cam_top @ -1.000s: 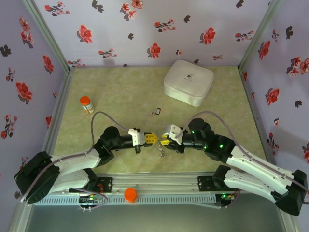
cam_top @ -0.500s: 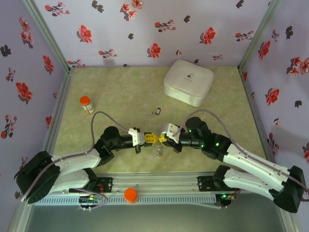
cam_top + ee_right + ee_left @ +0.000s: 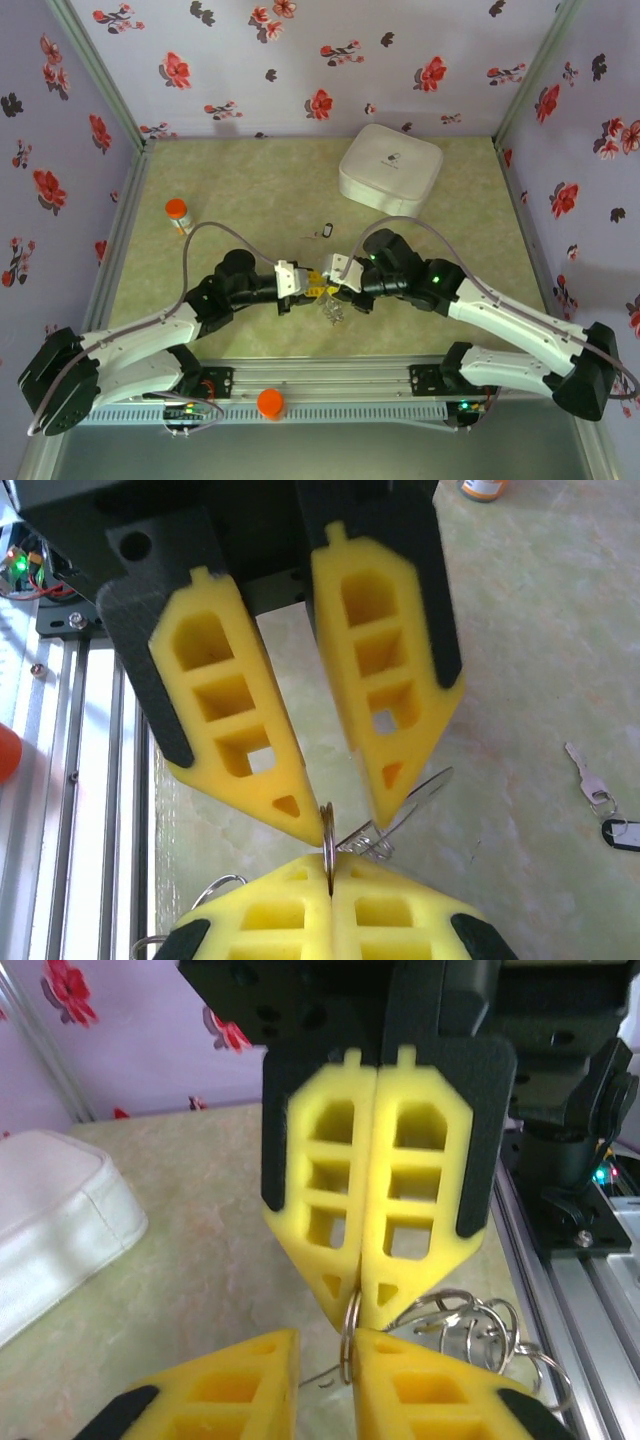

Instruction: Put the keys on the keyring

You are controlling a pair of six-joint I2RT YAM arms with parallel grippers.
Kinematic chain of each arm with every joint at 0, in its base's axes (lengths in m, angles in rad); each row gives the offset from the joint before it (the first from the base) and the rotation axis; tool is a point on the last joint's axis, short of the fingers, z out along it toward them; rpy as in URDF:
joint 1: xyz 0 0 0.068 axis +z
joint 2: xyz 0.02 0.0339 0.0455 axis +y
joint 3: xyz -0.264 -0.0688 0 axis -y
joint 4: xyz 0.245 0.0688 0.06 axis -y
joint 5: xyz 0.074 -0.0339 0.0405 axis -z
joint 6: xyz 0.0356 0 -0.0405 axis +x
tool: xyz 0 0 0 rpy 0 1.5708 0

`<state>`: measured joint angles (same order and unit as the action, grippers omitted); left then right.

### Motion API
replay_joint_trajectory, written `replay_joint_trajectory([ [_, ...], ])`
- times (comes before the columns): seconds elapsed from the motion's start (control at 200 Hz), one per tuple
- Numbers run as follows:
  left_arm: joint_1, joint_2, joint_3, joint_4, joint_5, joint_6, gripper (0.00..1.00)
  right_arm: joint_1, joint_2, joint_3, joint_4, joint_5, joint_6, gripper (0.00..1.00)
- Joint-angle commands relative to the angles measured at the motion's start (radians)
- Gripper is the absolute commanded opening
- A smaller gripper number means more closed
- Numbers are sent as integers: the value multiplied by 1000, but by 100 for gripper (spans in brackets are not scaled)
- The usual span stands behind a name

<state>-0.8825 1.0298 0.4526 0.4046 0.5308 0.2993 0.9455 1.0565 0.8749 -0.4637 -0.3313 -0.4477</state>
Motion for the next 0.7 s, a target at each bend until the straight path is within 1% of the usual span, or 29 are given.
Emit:
replay_joint_trajectory([
  [0.0,-1,-4,33,-105,-20,47,16,17,20,59,-44,4,-55,0],
  [0.09,-1,5,42,-117,-16,56,9,25,40,74,-46,6,-65,0],
  [0.185,-1,13,53,-123,-10,62,0,35,53,84,-43,6,-68,0],
  [0.3,-1,12,56,-115,3,61,0,44,62,94,-51,11,-68,0],
  [0.34,-1,10,53,-107,5,56,0,45,58,94,-54,8,-63,6],
  [0.37,-1,7,50,-97,6,53,0,43,47,89,-47,10,-57,14],
  [0.395,-1,6,44,-85,8,46,0,42,37,81,-37,14,-51,18],
  [0.47,0,4,17,-21,11,22,0,22,-16,45,9,-10,-28,23],
  [0.575,-1,9,-36,118,19,-17,0,-42,-92,-28,85,-70,25,24],
  [0.695,-1,19,-85,266,41,-55,0,-60,-133,-76,90,-46,49,24],
])
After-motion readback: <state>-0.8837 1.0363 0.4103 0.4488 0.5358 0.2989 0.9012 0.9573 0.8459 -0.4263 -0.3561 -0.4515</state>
